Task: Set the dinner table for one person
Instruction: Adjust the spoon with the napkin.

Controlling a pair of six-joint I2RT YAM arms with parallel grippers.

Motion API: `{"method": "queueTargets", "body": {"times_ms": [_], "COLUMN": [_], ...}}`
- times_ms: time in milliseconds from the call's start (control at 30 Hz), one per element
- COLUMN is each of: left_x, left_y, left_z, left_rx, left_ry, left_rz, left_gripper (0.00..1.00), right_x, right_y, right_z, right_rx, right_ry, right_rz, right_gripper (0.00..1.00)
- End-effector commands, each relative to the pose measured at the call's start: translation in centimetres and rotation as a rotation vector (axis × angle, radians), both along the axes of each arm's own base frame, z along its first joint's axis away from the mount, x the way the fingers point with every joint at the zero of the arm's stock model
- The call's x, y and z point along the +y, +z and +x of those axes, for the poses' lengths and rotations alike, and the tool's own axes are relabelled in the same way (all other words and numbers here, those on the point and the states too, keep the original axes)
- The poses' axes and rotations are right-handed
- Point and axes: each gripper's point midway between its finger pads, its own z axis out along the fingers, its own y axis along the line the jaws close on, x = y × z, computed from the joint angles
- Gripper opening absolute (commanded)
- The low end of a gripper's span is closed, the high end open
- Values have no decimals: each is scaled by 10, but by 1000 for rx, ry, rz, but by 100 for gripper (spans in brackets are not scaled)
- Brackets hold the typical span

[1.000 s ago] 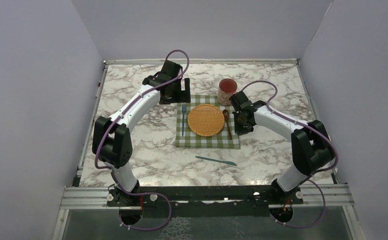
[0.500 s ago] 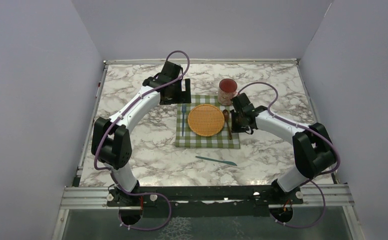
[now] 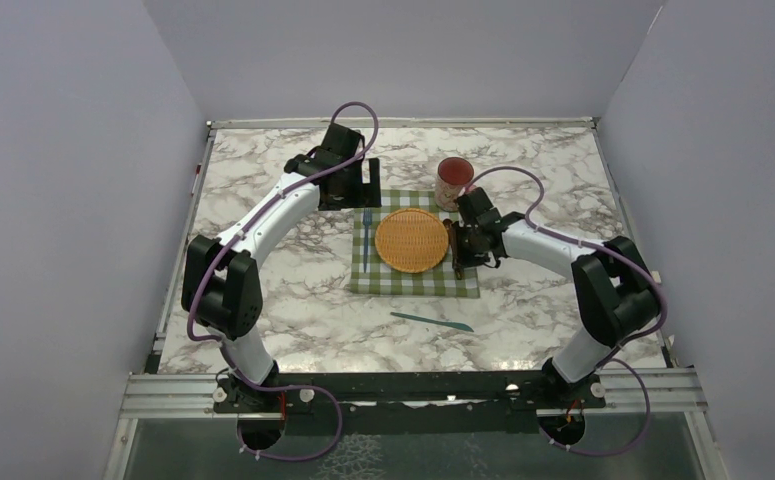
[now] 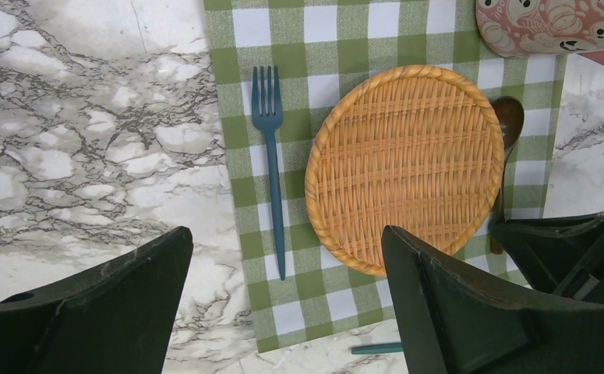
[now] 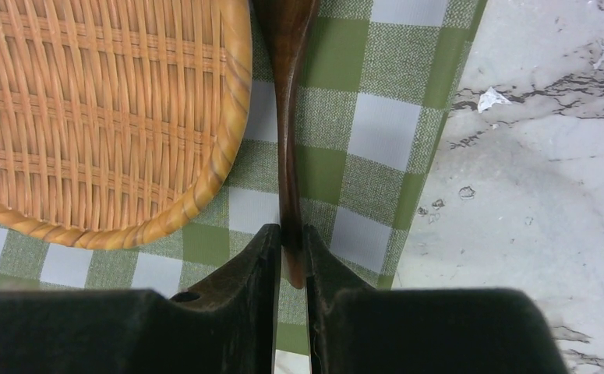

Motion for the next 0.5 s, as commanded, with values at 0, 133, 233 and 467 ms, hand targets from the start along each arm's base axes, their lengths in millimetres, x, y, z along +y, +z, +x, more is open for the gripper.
{"method": "queueTargets", "body": {"times_ms": [0,133,233,467], "left_x": [-2,-2,-3,-5], "left_y": [19,18,17,17], "left_z": [3,4,5,8], "left_rx": [-58,-55,-52,-54], "left_ry": [9,8,8,3], "left_rz": [-20,-19,-20,-20], "left_gripper": [94,94,94,94], "right_x": [10,11,11,9], "right_y": [-1,4,3,-8], "right_z": [8,10,10,5], "right_rx": [-10,-20,-16,24], "right_ry": [31,33,34,14], "right_rz": [15,18,11,-5], "right_gripper": [21,21,21,17]}}
